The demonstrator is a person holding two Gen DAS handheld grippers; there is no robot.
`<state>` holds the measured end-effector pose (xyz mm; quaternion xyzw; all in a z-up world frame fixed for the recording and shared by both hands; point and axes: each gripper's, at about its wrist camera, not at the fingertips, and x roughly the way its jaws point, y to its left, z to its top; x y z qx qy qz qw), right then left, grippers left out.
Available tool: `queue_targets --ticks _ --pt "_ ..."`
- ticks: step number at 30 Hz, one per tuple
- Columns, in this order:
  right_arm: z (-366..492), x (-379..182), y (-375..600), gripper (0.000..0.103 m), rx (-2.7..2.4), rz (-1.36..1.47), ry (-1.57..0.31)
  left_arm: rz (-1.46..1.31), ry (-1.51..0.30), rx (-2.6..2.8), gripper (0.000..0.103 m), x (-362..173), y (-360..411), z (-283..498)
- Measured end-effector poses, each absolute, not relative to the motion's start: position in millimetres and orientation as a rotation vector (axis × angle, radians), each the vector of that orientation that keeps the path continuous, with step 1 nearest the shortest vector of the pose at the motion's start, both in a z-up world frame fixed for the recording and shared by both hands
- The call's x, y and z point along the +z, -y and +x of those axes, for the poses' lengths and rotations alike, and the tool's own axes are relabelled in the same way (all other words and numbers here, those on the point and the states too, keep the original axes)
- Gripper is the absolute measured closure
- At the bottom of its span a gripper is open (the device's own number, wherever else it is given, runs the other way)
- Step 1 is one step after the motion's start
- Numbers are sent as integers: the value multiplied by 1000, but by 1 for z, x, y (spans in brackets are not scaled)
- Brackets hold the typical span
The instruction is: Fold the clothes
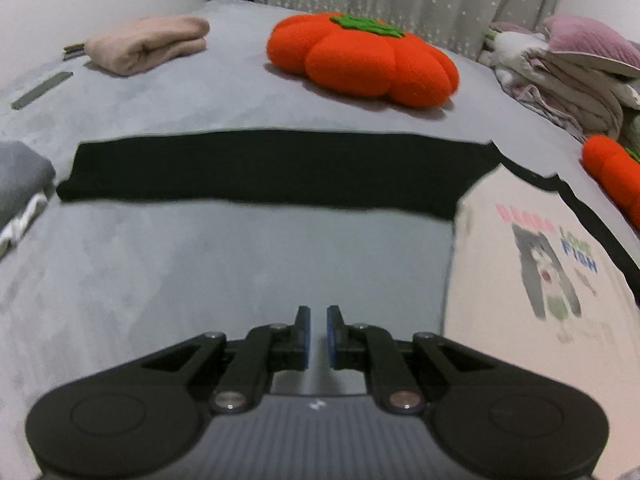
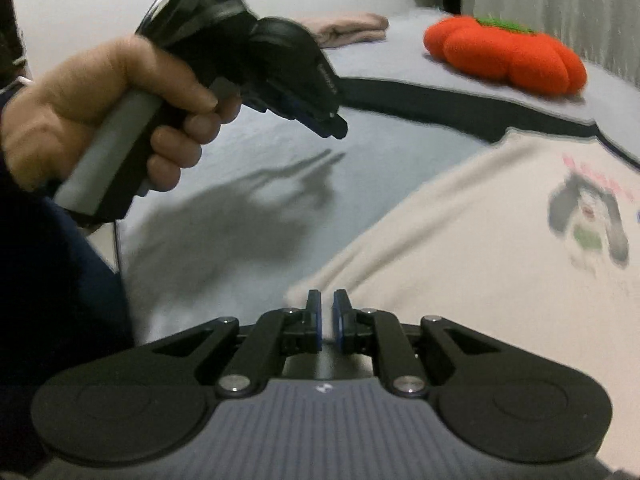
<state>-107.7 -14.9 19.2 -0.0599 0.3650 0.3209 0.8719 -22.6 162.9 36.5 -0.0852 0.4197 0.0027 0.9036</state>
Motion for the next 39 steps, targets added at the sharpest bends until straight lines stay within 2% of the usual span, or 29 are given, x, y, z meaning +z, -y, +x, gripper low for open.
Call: queue_targets --ticks 4,8,13,18,21,23,28,34,39 --pt "-133 27 46 90 640 -75 -784 -216 -886 -41 88 32 -155 -42" --pt "-156 35 78 90 598 -16 -800 -227 -888 -104 88 31 -139 -60" --pt "-176 45 160 88 340 161 -762 -234 -889 -188 88 30 -121 -86" --pt "-205 30 256 84 67 452 -757 -258 -903 -201 87 24 -122 -100" --pt "-214 27 283 84 -6 567 -738 -272 -895 -191 74 24 -124 -108" --pt "-218 22 295 84 -17 638 -739 -244 -883 -192 61 25 -122 -113" --pt "-216 18 280 84 -25 530 -814 -109 -867 -233 56 24 -115 -131" --pt "-214 15 268 84 24 440 -827 80 -837 -288 52 17 -98 -145" --pt "-203 12 268 84 9 429 -809 123 -824 -338 49 16 -95 -148"
